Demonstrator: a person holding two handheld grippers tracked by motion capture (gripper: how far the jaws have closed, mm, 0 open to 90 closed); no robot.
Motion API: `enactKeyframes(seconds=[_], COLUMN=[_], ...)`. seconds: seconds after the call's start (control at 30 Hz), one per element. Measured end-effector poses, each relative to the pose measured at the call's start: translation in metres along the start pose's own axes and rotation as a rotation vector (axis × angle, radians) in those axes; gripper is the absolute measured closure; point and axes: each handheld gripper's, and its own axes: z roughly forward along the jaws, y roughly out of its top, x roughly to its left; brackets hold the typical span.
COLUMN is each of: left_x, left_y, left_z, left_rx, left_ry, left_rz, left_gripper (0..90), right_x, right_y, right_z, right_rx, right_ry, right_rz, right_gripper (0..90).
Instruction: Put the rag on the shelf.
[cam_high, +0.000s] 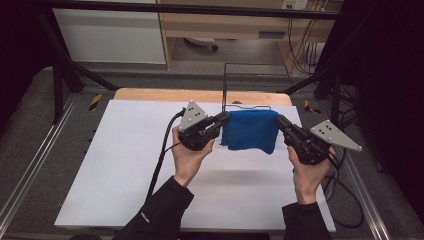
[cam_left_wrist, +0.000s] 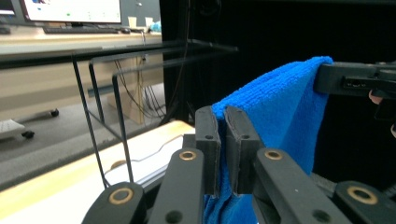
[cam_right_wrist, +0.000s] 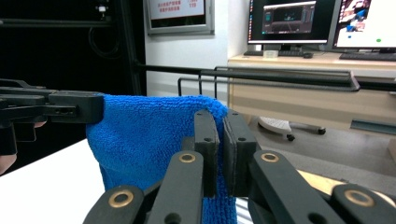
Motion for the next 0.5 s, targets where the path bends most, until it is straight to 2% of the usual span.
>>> enactKeyframes(seconds=[0.17,0.5], left_x=[0.002,0.008], left_y=[0.012,0.033], left_z=[0.002,0.007], left_rx=[-0.029,-0.085], left_ry=[0.004,0.013], left_rz=[0.012,0.003], left_gripper=[84.2,84.3], right_x=[-0.001,-0.001], right_y=[0.011,0.036], right_z=[0.001,0.007], right_rx=[-0.025,-0.062], right_ry=[-0.017,-0.034], right_rz=[-0.019,-0.052], right_gripper=[86.1,86.1])
